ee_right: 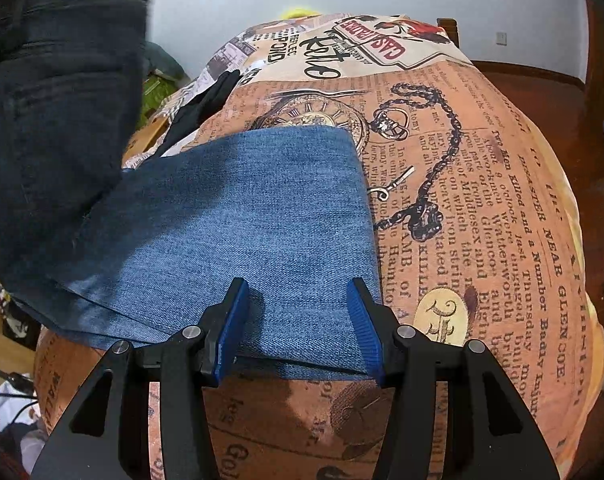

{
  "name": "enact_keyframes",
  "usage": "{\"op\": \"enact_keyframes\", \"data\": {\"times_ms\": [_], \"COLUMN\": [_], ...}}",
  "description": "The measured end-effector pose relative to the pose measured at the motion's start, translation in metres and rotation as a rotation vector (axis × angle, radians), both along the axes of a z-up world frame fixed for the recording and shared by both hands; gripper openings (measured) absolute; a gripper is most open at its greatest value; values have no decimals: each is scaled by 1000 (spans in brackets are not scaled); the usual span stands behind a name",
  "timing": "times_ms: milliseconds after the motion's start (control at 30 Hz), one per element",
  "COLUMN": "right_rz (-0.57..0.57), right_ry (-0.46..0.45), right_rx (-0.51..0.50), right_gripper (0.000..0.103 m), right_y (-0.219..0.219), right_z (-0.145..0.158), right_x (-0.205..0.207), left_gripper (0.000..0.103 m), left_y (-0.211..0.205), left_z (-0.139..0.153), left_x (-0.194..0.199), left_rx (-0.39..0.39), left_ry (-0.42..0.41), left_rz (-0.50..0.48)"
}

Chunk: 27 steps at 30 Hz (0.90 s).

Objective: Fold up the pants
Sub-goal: 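Fold the waistband over the jeans with the left tool and release it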

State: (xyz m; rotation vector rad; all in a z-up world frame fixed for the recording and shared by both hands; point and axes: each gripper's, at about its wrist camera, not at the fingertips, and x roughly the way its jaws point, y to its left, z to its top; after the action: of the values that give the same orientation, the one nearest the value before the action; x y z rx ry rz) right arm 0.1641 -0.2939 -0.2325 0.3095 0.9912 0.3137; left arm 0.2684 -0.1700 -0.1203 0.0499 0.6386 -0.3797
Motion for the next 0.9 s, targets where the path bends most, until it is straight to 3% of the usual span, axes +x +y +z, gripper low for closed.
{"op": "enact_keyframes", "data": {"times_ms": [200, 400, 567, 667, 900], "right_rz": [6, 9, 14, 7, -40], "right_ry": [0, -1, -7, -6, -32], "right_rx": [5, 11, 5, -16, -34], "right_gripper": [48, 48, 48, 49, 49], "right_y": [-1, -2, -4, -10, -35], "right_z": [1, 2, 7, 11, 33], "right_x": [0, -2, -8, -14, -29], "left_gripper": [24, 24, 26, 28, 29], "left_y": [-34, -65, -79, -83, -85], "left_z": [-47, -84, -119, -136, -138], "left_x": [8, 1, 4, -2, -7], "left_rx": [9, 82, 123, 156, 165], "left_ry": [141, 209, 312, 323, 319], "left_rz": [-87, -143, -187, -202, -184]}}
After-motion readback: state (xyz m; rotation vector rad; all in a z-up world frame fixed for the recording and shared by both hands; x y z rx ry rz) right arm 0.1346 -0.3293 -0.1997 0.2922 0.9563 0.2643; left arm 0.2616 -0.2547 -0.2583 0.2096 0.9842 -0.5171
